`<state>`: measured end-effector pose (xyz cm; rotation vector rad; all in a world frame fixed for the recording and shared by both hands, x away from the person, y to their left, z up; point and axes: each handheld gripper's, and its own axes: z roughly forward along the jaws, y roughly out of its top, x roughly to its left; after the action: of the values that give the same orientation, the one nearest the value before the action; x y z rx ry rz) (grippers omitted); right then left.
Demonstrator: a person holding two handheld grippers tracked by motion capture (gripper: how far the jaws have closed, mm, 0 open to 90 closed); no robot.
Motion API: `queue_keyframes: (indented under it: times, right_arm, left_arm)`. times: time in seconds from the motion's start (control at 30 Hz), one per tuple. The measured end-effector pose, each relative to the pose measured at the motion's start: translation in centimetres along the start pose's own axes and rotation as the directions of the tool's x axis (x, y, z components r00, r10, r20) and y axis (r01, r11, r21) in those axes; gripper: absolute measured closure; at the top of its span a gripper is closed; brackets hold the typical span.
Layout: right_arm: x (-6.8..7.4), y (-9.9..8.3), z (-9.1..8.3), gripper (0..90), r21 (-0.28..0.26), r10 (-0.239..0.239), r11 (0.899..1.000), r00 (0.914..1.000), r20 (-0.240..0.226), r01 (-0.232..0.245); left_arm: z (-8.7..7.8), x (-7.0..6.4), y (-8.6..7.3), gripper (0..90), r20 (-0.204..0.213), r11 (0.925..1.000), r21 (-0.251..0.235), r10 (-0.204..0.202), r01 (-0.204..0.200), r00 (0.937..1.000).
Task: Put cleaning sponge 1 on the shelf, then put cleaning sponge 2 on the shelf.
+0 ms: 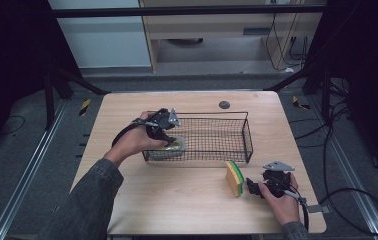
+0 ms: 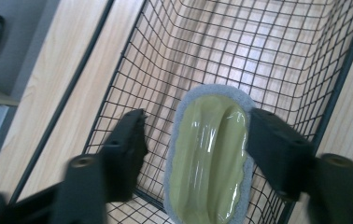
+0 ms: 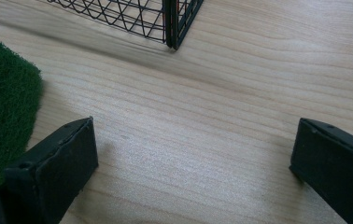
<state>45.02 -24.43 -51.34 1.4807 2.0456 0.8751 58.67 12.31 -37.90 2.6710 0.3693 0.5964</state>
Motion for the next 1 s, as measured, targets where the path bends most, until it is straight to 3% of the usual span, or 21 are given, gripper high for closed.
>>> queue_keyframes:
  times: [0.1, 0.23, 0.4, 0.5, 0.63, 0.7, 0.77, 0.83, 0.87, 0.93, 0.97, 1.0]
  right_arm:
    - [0.0, 0.0, 0.0, 0.8, -0.001, -0.001, 1.000, 1.0000, 0.001, 0.001]
    - [0.0, 0.0, 0.0, 0.8, 0.000, 0.000, 1.000, 1.0000, 0.001, 0.000]
    - [0.0, 0.0, 0.0, 0.8, -0.001, 0.001, 1.000, 1.0000, 0.000, -0.001]
    - [0.0, 0.0, 0.0, 0.8, -0.001, 0.000, 1.000, 1.0000, 0.001, 0.000]
    - [0.0, 0.0, 0.0, 0.8, -0.001, 0.000, 1.000, 1.0000, 0.001, 0.000]
    - [0.0, 0.0, 0.0, 0.8, -0.001, 0.001, 1.000, 1.0000, 0.001, -0.001]
    - [0.0, 0.0, 0.0, 0.8, -0.001, 0.001, 1.000, 1.0000, 0.001, -0.001]
    - [0.0, 0.0, 0.0, 0.8, -0.001, 0.001, 1.000, 1.0000, 0.001, -0.001]
    - [0.0, 0.0, 0.0, 0.8, 0.000, 0.002, 1.000, 1.0000, 0.001, -0.002]
    - [0.0, 0.0, -0.1, 1.1, 0.001, 0.003, 1.000, 1.0000, 0.000, -0.003]
    - [-0.1, -0.1, -0.1, 2.1, -0.001, 0.000, 1.000, 1.0000, -0.002, 0.000]
    - [-0.2, 0.0, -0.2, 4.0, 0.002, 0.002, 1.000, 1.0000, -0.003, -0.002]
  left_arm:
    - [-0.4, -0.1, -0.1, 18.3, 0.008, 0.9983, -0.008, -0.058, 0.058, 0.9983]
    - [-1.3, -0.4, -0.7, 8.5, 0.039, 0.9869, -0.050, -0.152, 0.154, 0.9876]
    - [-2.6, -0.8, -1.5, 6.2, 0.050, 0.9745, -0.082, -0.205, 0.209, 0.9774]
    - [-3.1, -1.2, -2.1, 6.0, 0.037, 0.9726, -0.098, -0.208, 0.211, 0.9774]
    - [-4.1, -1.7, -3.3, 5.7, 0.037, 0.9587, -0.138, -0.246, 0.248, 0.9686]
    - [-4.6, -1.9, -3.8, 5.0, 0.038, 0.9562, -0.149, -0.249, 0.252, 0.9677]
    - [-5.2, -2.2, -4.4, 4.9, 0.032, 0.9458, -0.174, -0.273, 0.275, 0.9614]
    - [-5.7, -2.6, -5.1, 4.5, 0.022, 0.9421, -0.182, -0.282, 0.281, 0.9591]
    - [-5.8, -2.8, -5.6, 4.3, 0.013, 0.9401, -0.182, -0.291, 0.289, 0.9566]
    - [-6.0, -3.7, -7.1, 4.3, -0.010, 0.9282, -0.186, -0.330, 0.322, 0.9441]
    - [-6.0, -3.7, -7.1, 4.2, -0.010, 0.9282, -0.186, -0.330, 0.322, 0.9441]
    - [-5.9, -4.2, -8.1, 4.1, -0.016, 0.9200, -0.192, -0.351, 0.342, 0.9362]
